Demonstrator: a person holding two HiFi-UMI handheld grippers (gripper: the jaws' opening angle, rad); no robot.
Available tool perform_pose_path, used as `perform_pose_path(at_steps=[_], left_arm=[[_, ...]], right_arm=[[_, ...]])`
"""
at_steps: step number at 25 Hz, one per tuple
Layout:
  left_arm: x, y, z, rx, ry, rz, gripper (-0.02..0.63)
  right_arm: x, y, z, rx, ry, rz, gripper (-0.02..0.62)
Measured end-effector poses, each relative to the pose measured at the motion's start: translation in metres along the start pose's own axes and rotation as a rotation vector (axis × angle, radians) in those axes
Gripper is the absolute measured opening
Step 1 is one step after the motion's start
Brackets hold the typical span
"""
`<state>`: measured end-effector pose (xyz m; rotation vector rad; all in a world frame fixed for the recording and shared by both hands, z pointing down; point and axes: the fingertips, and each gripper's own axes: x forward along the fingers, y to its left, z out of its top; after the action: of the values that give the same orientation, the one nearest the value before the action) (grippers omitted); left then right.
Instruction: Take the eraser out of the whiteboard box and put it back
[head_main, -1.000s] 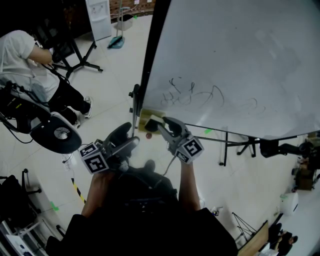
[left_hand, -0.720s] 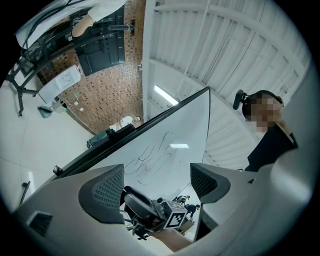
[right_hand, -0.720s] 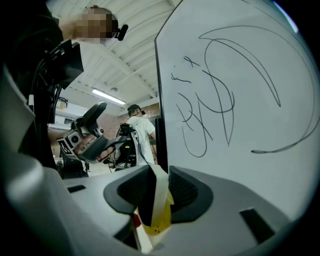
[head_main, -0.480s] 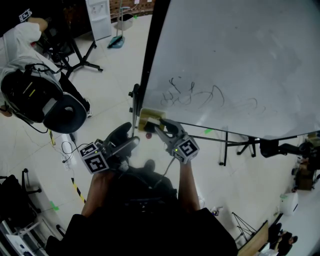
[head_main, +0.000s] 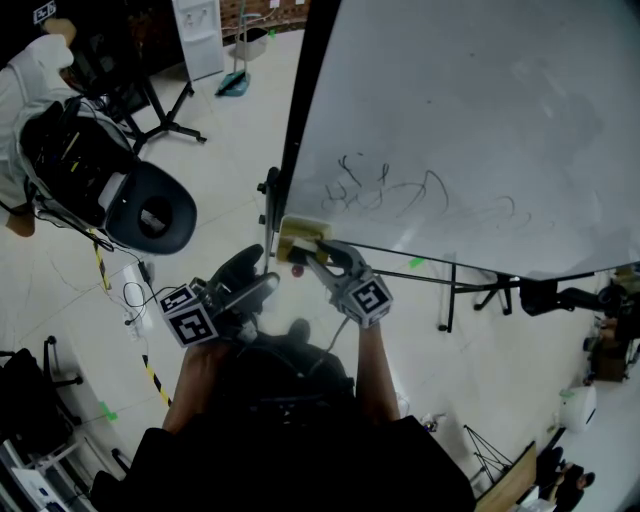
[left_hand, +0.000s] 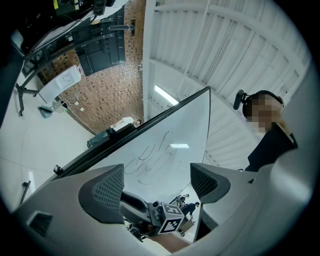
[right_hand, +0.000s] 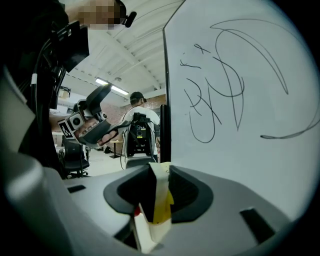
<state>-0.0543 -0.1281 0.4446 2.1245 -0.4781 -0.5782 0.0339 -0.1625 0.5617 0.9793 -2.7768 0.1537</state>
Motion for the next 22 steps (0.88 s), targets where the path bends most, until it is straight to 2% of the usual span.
perform_pose_path(at_steps=[10, 22], left_arm=[[0.0035, -0.0011, -0.0016, 0.0, 0.007, -0.006, 0.408], [0.0016, -0.001, -0.0006, -0.002, 0.003, 0.001, 0.408]], right_arm=[[0.0035, 0.0069, -0.0063, -0.103, 0.035, -0.006, 0.149], [0.0024, 0.0081, -0.0071, -0.103, 0.03, -0.023, 0.149]])
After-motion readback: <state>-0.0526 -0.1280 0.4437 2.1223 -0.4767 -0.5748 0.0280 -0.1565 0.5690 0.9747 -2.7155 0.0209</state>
